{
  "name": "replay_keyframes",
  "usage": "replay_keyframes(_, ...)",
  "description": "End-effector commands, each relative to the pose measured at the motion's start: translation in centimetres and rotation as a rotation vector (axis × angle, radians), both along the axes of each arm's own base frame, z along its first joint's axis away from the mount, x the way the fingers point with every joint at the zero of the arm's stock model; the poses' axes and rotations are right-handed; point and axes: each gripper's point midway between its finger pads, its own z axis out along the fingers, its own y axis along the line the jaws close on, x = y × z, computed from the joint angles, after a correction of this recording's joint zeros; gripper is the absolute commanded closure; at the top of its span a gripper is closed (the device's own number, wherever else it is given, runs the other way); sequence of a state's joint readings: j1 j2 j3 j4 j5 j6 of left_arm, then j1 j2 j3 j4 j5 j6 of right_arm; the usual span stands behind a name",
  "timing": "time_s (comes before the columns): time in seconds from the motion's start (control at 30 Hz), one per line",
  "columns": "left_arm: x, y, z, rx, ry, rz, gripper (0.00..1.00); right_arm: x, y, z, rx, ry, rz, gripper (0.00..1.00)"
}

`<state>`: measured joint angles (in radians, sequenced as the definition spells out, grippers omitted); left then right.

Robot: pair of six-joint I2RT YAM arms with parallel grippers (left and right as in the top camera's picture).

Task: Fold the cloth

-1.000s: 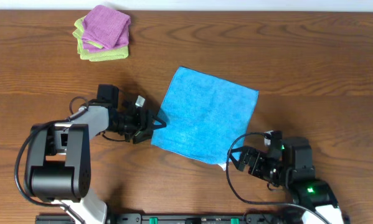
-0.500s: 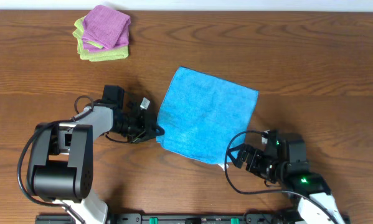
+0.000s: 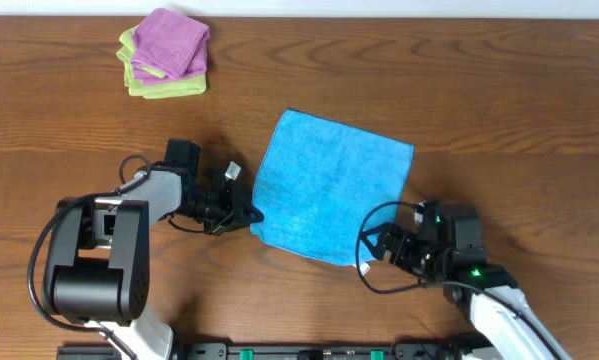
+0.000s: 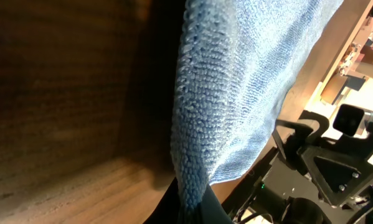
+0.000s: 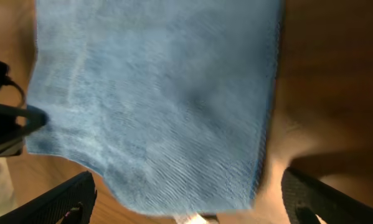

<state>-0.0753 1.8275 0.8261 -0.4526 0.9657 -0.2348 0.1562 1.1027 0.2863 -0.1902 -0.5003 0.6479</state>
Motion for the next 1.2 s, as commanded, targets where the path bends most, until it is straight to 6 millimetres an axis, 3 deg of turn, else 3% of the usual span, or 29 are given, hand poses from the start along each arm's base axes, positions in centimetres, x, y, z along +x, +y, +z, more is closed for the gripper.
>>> replay_keyframes(0.0, -0.5, -0.3, -0.1, -0.023, 0.013, -0.014, 0.94, -0.6, -0.2, -1.5, -0.001, 0.065, -0.012, 0.04)
replay_keyframes(0.2, -0.6, -0.4, 0.0, -0.029, 0.014, -0.015, 0.94, -0.1, 1.7, -1.2, 0.078, 0.042, 0.055, 0.04)
replay_keyframes(0.5, -0.5, -0.4, 0.1, -0.037, 0.014, -0.013, 0.94, -1.8, 3.3, -0.3, 0.195, 0.110, 0.111, 0.01)
replay_keyframes(0.97, -0.3, -0.5, 0.3, -0.047, 0.011, -0.008, 0.94, -5.8, 1.9, -1.9, 0.100, 0.248, 0.134, 0.09)
replay_keyframes(1.17, -0.3, -0.5, 0.3, -0.047, 0.015, -0.004, 0.94, -5.5, 1.3, -2.1, 0.054, 0.229, 0.122, 0.14)
